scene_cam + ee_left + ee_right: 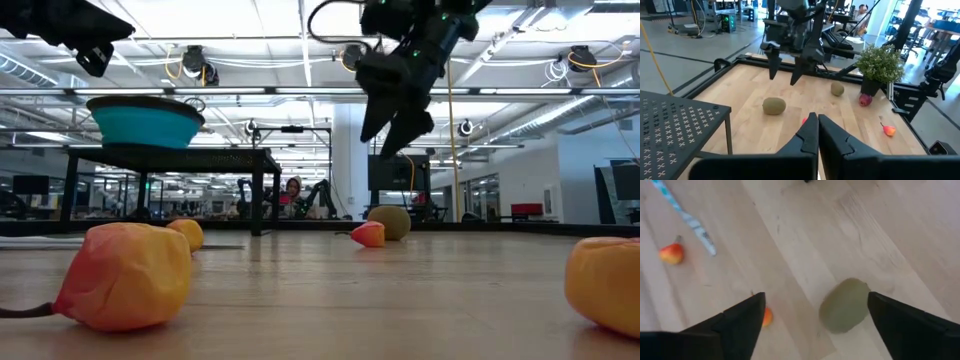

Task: Pick & Place Fruit
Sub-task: Put the kiwi into the blue strainer bowl on the shelf

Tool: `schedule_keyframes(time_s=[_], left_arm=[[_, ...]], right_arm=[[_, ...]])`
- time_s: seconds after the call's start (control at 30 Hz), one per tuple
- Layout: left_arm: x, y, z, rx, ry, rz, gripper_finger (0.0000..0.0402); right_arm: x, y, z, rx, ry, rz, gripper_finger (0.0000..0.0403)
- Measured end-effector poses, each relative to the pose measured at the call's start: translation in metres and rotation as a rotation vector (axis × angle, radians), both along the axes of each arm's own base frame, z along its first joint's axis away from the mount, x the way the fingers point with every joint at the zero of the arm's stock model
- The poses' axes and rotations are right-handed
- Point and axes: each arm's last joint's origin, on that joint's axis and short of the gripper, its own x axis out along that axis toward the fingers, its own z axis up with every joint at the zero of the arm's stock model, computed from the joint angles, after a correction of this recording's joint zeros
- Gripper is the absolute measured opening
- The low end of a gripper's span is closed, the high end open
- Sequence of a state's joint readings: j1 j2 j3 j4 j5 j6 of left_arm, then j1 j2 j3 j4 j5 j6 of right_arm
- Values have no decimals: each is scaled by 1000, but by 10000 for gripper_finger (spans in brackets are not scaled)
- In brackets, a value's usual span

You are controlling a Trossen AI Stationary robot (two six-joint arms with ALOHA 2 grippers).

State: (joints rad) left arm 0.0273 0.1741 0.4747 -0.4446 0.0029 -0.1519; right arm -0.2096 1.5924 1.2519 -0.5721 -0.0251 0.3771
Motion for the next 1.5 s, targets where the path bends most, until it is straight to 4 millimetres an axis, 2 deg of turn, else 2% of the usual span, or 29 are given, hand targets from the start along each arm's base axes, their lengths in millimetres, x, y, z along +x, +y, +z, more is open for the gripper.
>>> schedule_keyframes(time_s=[0.2, 0.5, 0.6, 0.97, 1.2, 1.5], left_arm=[[0, 0, 0, -5, 1, -7, 19], [0, -1, 0, -8, 0, -40, 2], [0, -1, 0, -9, 1, -40, 10], [0, -1, 0, -1, 0, -41, 24], [0, -1, 0, -3, 0, -41, 24], [0, -1, 0, -15, 0, -39, 24]], right_arm=[[7, -4, -13, -21, 29, 42, 384], [7, -3, -13, -30, 32, 63, 383], [6, -3, -14, -34, 44, 64, 383], [-1, -11, -18, -64, 116, -139, 386], [-9, -14, -33, -54, 144, -251, 386], [-11, -14, -48, -52, 119, -262, 386]])
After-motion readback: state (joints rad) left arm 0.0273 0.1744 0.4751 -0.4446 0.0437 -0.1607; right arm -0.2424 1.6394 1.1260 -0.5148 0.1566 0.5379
